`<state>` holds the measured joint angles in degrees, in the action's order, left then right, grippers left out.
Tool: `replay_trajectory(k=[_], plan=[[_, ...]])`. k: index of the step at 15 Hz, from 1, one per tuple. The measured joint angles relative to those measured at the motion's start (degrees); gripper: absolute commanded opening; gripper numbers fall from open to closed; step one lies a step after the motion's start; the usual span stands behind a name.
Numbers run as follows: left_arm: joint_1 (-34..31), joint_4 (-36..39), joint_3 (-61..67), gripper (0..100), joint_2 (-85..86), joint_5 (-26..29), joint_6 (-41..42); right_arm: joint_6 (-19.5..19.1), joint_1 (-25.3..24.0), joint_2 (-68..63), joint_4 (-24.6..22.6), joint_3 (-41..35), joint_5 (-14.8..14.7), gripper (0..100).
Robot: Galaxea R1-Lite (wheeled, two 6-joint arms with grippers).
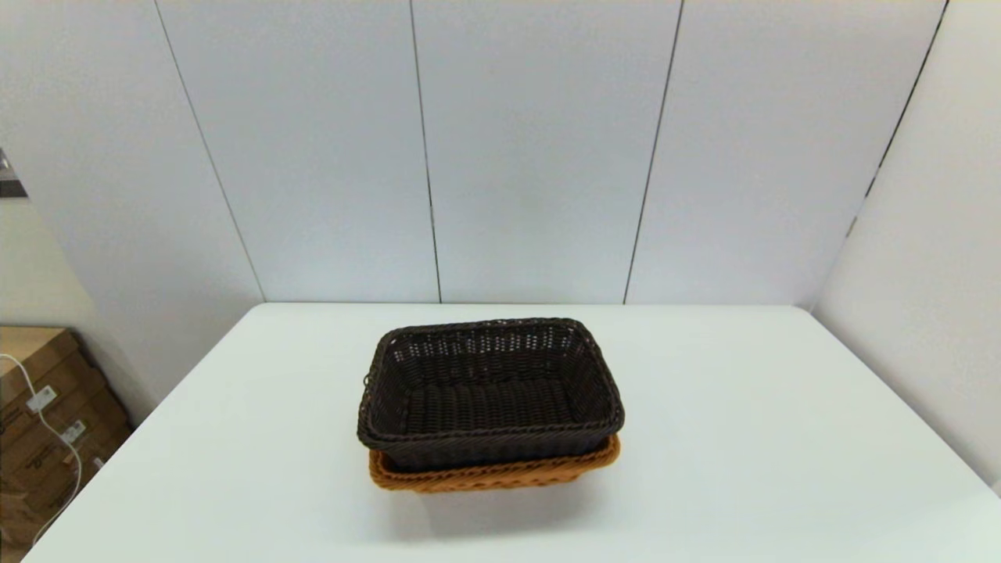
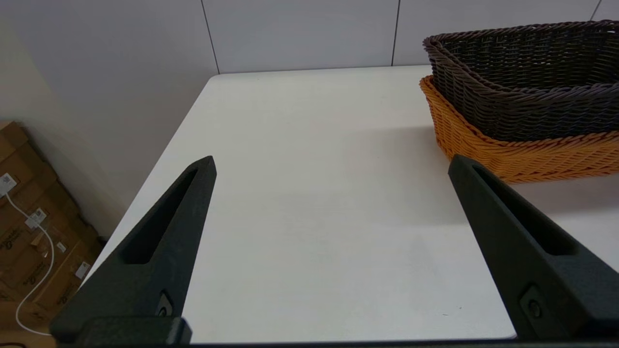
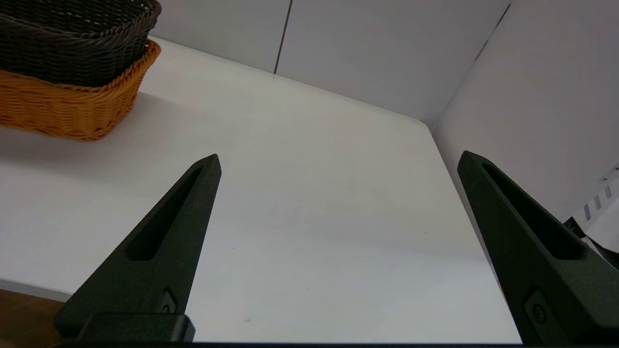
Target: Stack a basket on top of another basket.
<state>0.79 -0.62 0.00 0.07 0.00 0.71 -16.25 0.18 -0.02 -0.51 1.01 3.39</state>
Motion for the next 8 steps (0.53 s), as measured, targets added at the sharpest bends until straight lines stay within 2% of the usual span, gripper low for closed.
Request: replay_trajectory(k=[5,8], plan=[[0.0,0.0,0.0,100,0.0,0.0,0.0,0.05,0.0,0.0,0.0,-0.02,0.0,100],[0.0,0.0,0.0,100,0.0,0.0,0.0,2.15,0.0,0.0,-0.22,-0.02,-0.28,100]])
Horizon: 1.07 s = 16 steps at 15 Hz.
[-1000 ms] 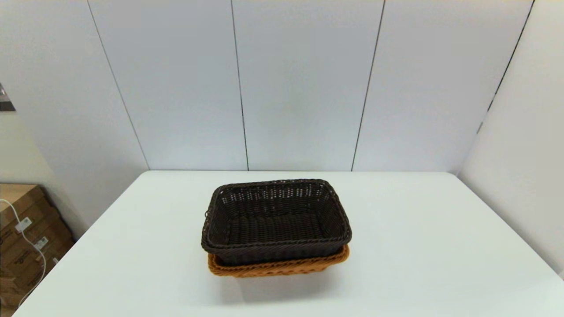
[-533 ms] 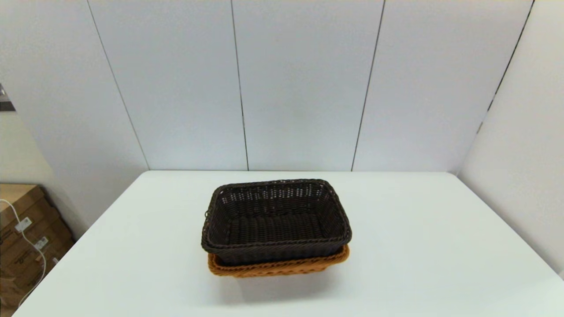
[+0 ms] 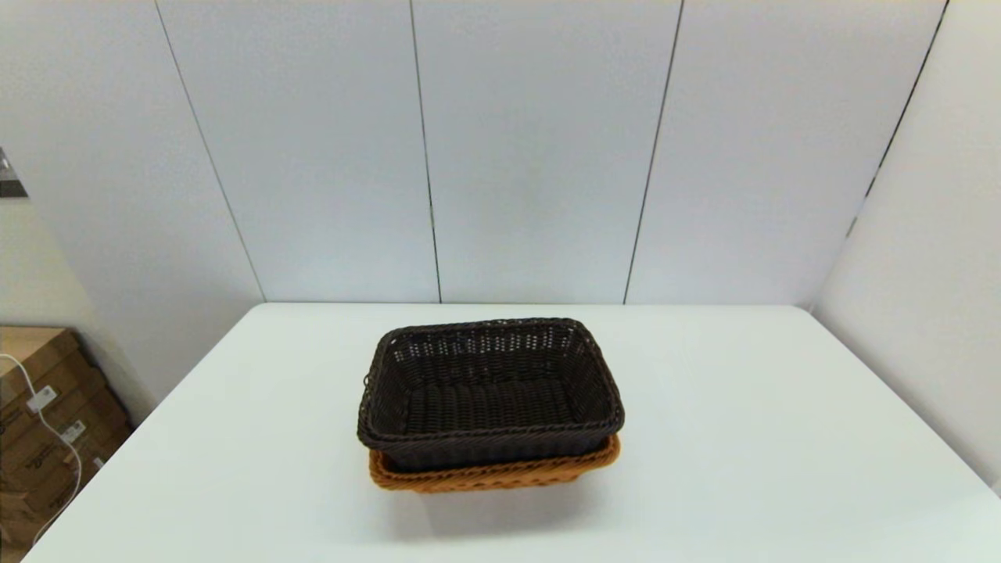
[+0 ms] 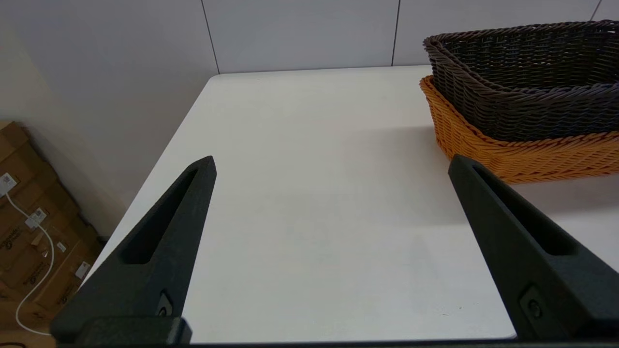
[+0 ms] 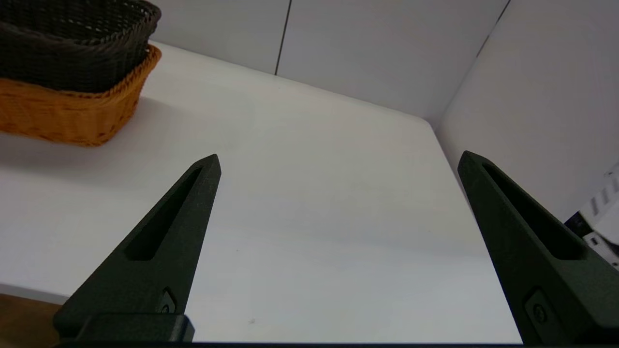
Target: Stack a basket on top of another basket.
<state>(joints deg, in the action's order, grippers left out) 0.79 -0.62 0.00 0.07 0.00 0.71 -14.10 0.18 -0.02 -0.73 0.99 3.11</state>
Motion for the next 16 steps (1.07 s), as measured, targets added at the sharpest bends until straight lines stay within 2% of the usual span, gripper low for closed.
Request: replay_trajectory(k=[2,4,5,10,16], plan=[[0.0,0.0,0.0,100,0.0,0.0,-0.02,4.02,0.0,0.0,0.1,-0.57,-0.27,100],[0.0,0.0,0.0,100,0.0,0.0,-0.02,9.18,0.0,0.0,1.13,-0.89,-1.93,100],[0.0,0.02,0.0,100,0.0,0.0,-0.02,10.09,0.0,0.0,1.19,-0.91,-2.04,100],[0.0,0.02,0.0,100,0.0,0.02,0.0,11.8,0.0,0.0,1.04,-0.99,-2.26,100],[0.0,0.0,0.0,100,0.0,0.0,0.0,11.85,0.0,0.0,1.06,-0.99,-2.26,100]])
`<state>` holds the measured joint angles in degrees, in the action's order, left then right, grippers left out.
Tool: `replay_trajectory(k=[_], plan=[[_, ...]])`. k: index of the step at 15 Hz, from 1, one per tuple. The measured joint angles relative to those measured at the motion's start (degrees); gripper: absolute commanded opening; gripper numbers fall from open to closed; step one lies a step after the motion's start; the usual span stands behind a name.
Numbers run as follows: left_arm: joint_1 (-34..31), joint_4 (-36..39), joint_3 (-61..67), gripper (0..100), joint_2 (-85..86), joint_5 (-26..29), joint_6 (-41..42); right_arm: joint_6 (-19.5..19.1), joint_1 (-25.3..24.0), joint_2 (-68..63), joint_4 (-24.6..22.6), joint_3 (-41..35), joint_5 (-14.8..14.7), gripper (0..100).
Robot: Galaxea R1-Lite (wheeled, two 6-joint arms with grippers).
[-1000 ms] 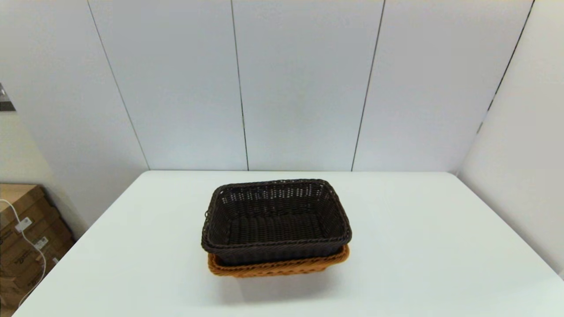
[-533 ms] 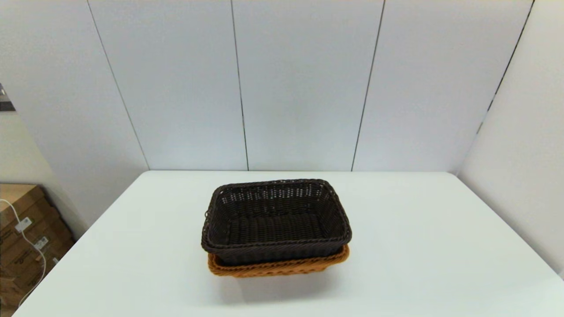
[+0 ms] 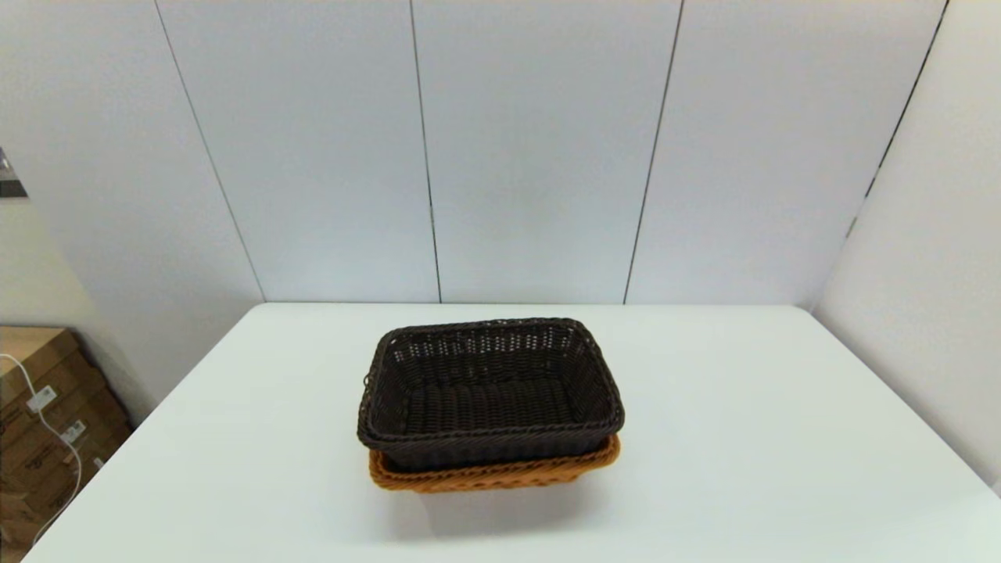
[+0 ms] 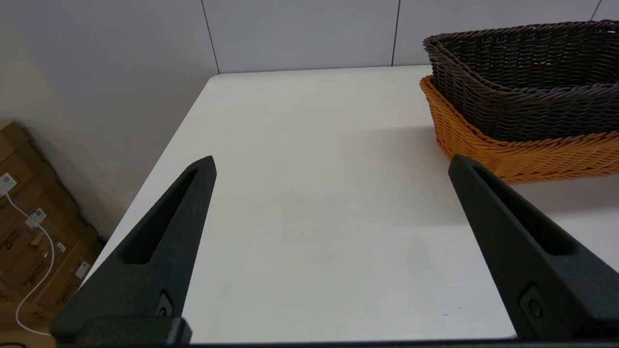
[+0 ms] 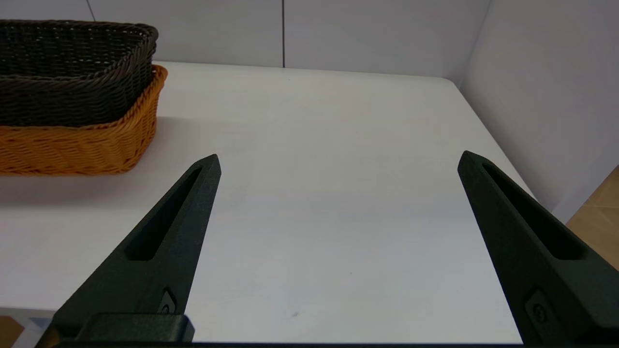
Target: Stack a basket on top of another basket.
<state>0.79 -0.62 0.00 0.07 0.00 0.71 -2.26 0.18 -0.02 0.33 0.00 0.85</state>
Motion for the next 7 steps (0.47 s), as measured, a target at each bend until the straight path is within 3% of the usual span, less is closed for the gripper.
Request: replay_trajectory(k=[7], plan=[[-0.02,0.0,0.0,100,0.0,0.02,0.0,0.35,0.0,0.0,-0.06,0.0,0.0,100]])
